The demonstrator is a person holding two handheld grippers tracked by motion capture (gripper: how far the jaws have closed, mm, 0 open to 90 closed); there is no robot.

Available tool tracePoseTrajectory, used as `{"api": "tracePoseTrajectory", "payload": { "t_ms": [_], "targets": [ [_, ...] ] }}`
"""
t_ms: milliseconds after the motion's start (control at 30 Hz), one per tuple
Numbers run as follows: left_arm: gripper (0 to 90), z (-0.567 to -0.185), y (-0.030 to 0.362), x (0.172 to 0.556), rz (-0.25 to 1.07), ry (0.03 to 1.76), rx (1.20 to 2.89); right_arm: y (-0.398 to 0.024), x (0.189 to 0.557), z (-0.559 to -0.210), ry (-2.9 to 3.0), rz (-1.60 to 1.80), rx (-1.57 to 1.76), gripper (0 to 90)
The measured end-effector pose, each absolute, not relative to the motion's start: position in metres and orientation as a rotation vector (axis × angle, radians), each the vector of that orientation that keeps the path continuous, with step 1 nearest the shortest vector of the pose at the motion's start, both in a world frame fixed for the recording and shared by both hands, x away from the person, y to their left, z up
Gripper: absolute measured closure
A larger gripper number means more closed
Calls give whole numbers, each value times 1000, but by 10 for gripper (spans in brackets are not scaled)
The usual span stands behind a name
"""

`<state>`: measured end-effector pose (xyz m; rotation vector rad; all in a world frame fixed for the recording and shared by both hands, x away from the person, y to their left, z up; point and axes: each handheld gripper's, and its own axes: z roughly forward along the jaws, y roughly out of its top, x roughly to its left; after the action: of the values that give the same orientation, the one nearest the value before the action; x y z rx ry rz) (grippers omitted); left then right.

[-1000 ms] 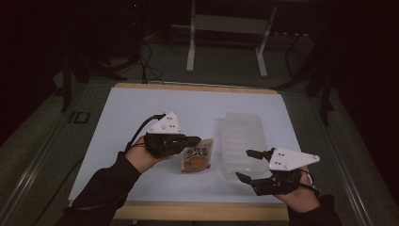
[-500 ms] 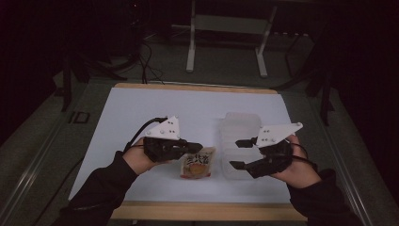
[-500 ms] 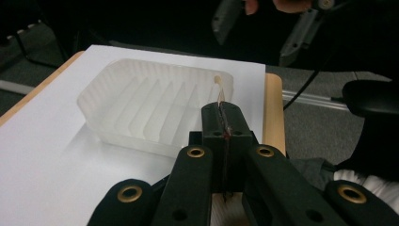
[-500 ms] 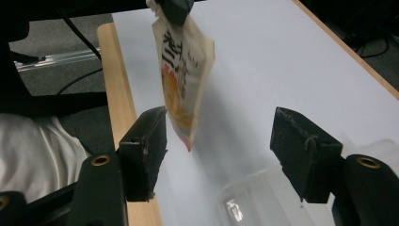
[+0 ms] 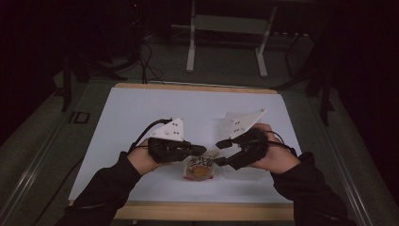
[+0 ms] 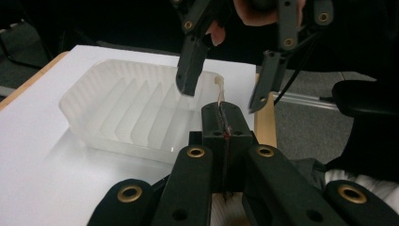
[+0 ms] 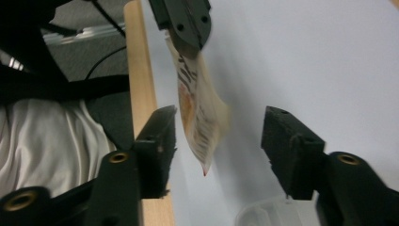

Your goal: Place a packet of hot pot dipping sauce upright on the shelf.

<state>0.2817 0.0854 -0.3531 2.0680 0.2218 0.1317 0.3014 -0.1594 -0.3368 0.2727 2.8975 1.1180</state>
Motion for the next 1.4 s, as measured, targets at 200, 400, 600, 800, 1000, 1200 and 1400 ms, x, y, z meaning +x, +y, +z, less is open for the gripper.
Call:
{"api": "tracePoseTrajectory", "payload": {
  "t_ms": [200, 400, 600, 800, 1000, 1200, 1400],
  "targets": [
    [900, -352, 84, 282, 129, 214, 2058, -150, 307, -335, 2952, 1074, 246, 585],
    [900, -351, 83, 283, 120, 214, 2048, -142, 308, -332, 2991, 1011, 204, 698],
    [900, -350, 85, 283, 127, 223, 2023, -142, 309, -333, 2976, 1010, 110, 782],
    [900, -349, 85, 283, 121, 228, 2021, -145, 311, -332, 2955, 1045, 41, 884],
    [899, -349, 85, 284, 125, 226, 2019, -144, 314, -331, 3000, 1035, 39, 895],
    [825, -341, 86, 281, 152, 232, 2000, -145, 315, -325, 2991, 1022, 26, 897],
    [634, -329, 99, 279, 182, 265, 1962, -150, 321, -320, 2981, 1018, 32, 898]
  ]
}}
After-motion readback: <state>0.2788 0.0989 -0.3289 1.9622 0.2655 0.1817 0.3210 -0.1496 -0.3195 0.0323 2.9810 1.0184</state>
